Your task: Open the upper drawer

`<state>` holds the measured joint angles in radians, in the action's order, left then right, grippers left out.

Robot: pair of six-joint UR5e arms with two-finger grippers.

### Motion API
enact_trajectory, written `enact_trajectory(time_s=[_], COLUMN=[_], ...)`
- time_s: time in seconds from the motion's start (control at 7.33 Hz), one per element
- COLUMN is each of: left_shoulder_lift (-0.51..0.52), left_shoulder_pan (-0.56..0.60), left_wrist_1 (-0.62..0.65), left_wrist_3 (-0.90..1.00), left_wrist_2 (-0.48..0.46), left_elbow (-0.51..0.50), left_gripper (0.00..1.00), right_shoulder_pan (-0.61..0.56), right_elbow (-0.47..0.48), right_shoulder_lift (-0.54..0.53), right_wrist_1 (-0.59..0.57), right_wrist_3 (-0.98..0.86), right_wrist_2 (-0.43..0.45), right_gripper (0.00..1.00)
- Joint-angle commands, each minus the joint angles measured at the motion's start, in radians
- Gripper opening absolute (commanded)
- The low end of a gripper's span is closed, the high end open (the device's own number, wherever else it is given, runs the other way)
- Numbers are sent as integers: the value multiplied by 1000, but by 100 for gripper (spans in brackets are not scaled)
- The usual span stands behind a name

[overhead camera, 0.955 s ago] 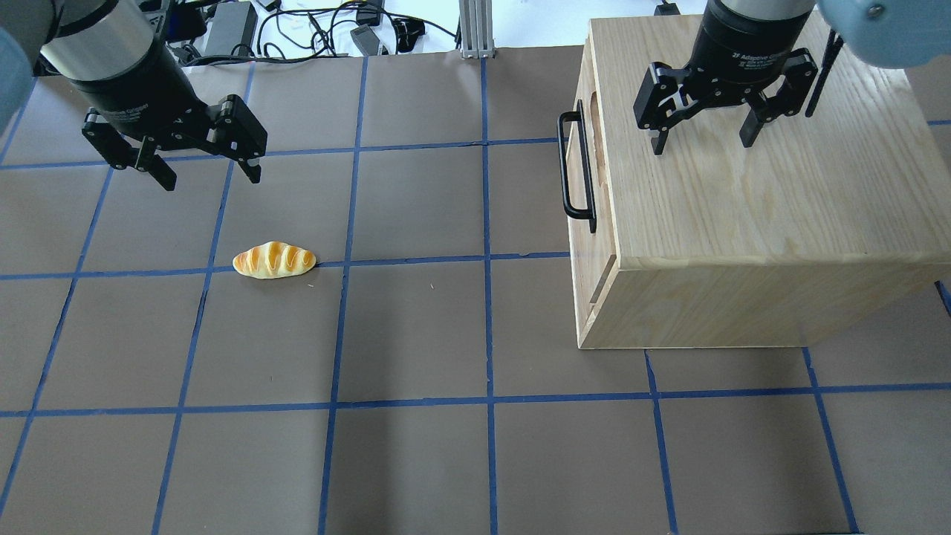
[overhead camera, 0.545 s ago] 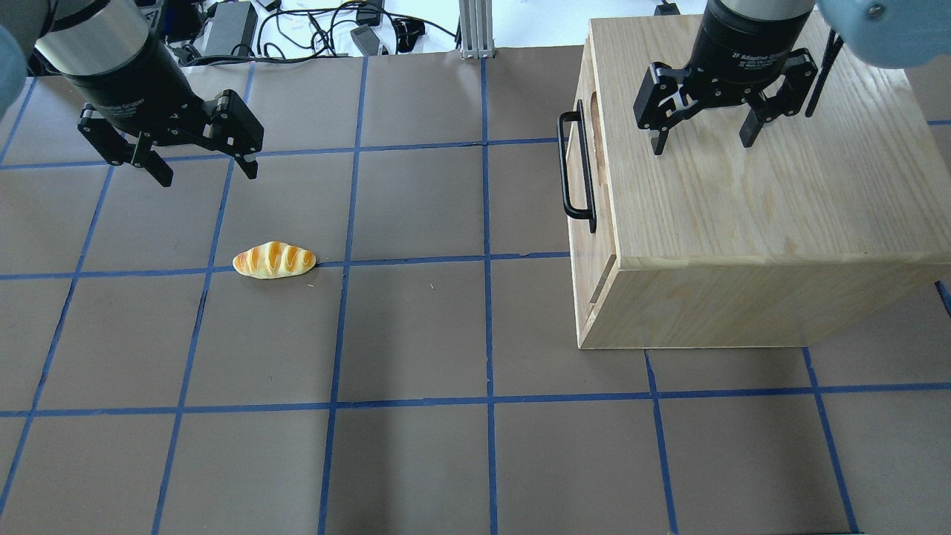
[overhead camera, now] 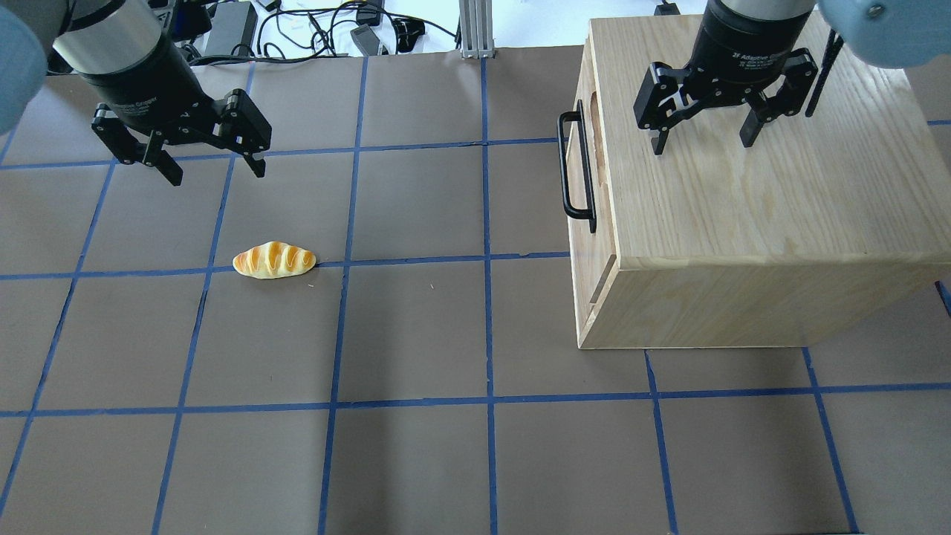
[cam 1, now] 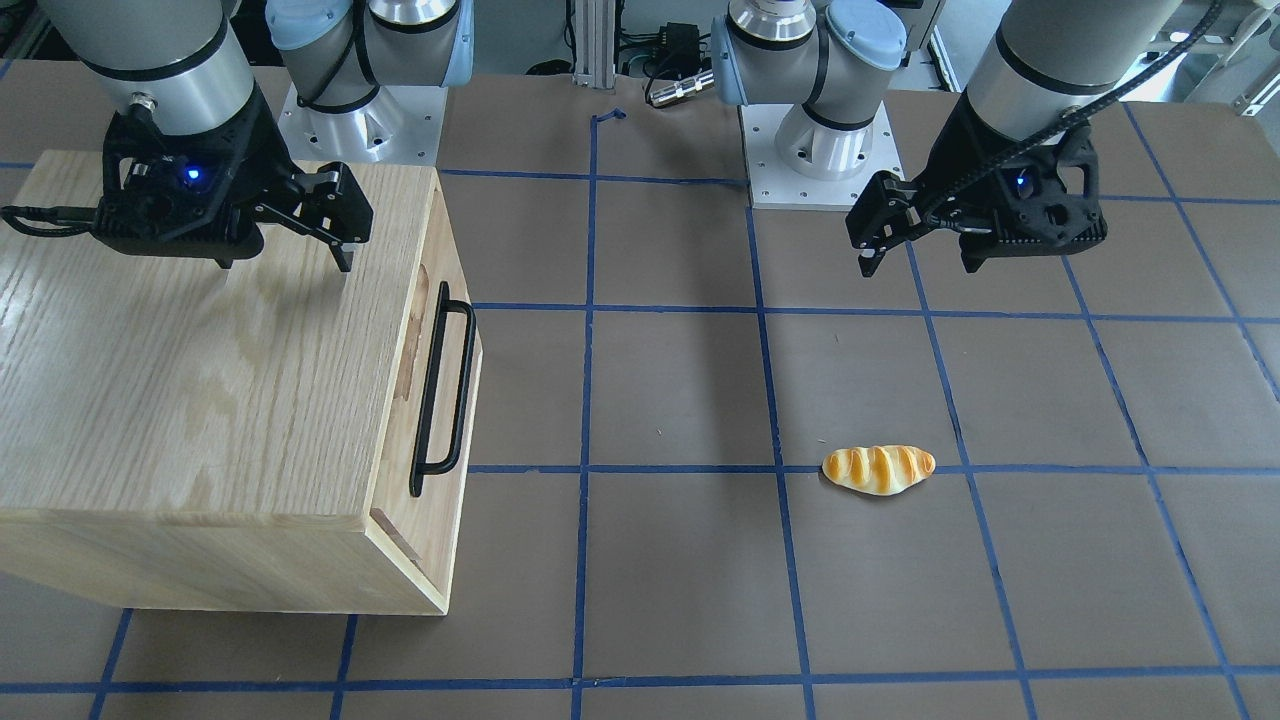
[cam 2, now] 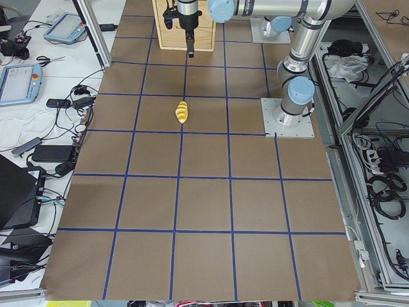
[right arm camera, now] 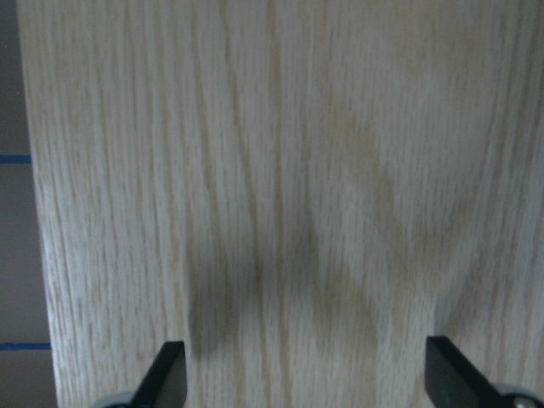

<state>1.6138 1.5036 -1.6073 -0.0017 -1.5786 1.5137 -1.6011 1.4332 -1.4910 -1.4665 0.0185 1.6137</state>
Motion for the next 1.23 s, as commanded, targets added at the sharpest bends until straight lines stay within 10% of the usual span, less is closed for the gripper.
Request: enact_trajectory(time_s=[0.0, 1.09], left_shoulder_lift=[23, 182], left_shoulder_pan=[10, 289], left_wrist_1=[87, 355], left_wrist_3=[-1, -397], left_wrist_2=[26, 143], left_elbow=[0, -52], left_gripper=[100, 100], right_shoulder_pan=[0, 0], right_elbow=[0, 0], right_shoulder_lift=[0, 0], right_wrist_1=[0, 0], right_wrist_3=[1, 0], right_wrist_2=[0, 0], right_gripper=[100, 100])
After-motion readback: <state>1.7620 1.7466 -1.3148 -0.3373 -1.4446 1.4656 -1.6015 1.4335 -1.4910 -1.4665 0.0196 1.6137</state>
